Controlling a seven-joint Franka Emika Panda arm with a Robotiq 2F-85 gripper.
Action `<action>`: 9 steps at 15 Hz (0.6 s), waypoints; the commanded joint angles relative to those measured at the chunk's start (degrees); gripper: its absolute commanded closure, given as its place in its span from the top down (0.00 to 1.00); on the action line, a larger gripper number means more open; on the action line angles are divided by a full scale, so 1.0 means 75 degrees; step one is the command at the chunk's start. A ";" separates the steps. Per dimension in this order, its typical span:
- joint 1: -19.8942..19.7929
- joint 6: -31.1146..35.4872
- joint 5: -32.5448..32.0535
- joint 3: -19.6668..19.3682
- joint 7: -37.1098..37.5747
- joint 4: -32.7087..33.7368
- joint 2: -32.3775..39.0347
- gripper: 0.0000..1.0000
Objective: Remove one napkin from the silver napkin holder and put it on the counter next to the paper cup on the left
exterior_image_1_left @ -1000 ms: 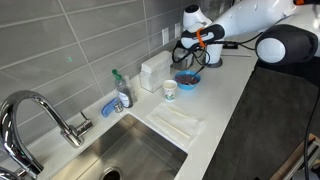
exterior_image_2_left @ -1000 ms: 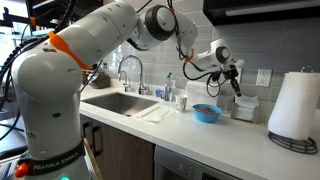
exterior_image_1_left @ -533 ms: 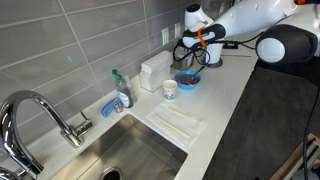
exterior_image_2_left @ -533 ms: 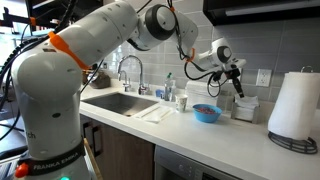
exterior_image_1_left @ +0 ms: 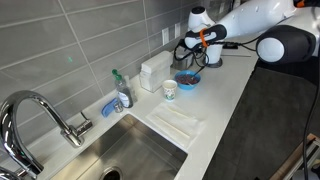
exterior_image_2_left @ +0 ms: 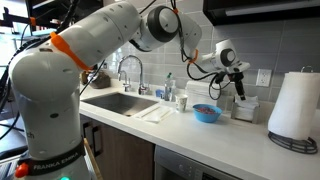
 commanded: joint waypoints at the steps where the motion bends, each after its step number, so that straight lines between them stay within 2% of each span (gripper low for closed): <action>1: -0.0316 0.0557 0.0559 0.0369 0.0042 0.0048 0.0246 0.99; 4: -0.0507 0.0975 0.0958 0.0593 -0.0051 0.0082 0.0421 1.00; 9: -0.0627 0.1507 0.1365 0.0709 -0.0103 0.0109 0.0574 0.84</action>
